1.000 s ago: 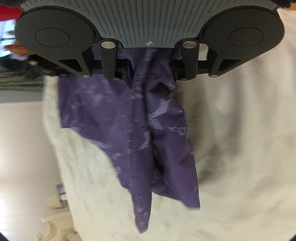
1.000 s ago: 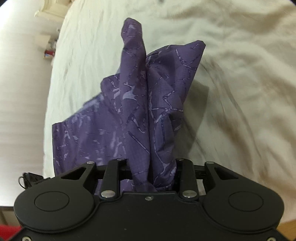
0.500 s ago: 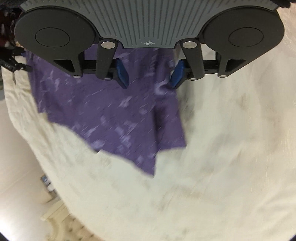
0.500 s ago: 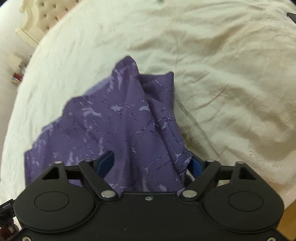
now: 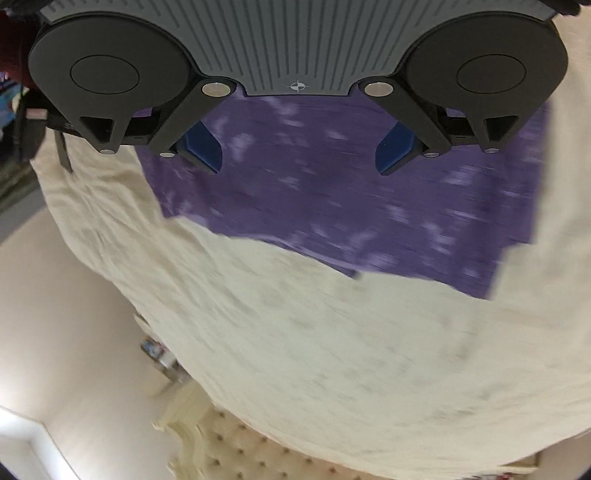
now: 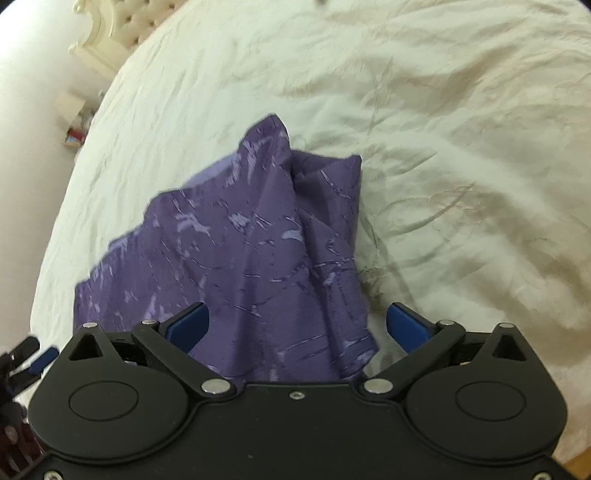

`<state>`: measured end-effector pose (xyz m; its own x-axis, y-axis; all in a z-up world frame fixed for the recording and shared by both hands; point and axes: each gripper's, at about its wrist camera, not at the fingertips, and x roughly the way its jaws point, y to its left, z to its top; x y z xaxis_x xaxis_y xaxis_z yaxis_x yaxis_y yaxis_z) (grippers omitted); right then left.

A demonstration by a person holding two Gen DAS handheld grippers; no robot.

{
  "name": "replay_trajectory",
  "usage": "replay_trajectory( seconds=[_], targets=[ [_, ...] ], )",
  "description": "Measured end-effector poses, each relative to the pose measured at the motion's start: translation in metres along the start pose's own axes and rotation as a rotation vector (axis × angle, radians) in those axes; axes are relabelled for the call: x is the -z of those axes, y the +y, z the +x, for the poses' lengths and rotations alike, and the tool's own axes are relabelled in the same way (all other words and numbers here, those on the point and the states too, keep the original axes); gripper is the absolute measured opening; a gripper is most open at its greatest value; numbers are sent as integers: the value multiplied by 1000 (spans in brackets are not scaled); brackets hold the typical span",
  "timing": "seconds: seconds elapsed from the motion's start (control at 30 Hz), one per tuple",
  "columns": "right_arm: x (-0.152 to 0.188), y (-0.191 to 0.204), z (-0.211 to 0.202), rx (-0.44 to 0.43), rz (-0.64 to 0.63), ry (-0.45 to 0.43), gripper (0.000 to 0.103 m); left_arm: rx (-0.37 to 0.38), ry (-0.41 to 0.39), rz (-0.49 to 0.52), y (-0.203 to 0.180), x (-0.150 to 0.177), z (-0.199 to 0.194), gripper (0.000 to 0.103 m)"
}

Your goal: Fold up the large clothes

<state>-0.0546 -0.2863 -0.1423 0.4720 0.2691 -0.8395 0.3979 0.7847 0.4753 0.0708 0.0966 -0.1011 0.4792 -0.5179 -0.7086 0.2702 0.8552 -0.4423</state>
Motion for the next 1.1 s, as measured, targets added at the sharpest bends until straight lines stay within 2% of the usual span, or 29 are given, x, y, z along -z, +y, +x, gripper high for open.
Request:
replay_trajectory(
  seconds=[0.2,0.33,0.53,0.67,0.87,0.97,1.1],
  targets=[
    [-8,-11,24,-60,-59,117,102,-26,3,73,-50,15,38,91],
    [-10,-14,39,-114,-95,173,102,-91,21,93,-69,21,58,91],
    [-19,-16,59,-191,-92,207,103,-153,38,60,-74,22,73,91],
    [-25,-22,70,-229,-33,212,103,-191,36,18,-71,15,83,91],
    [-26,-25,73,-253,-39,233,103,-220,36,-29,-63,3,101,91],
    [-27,-25,74,-263,-47,242,103,-241,68,-36,-58,1,119,91],
    [-31,-31,72,-282,-67,260,103,-240,124,-11,-54,-2,141,103]
  ],
)
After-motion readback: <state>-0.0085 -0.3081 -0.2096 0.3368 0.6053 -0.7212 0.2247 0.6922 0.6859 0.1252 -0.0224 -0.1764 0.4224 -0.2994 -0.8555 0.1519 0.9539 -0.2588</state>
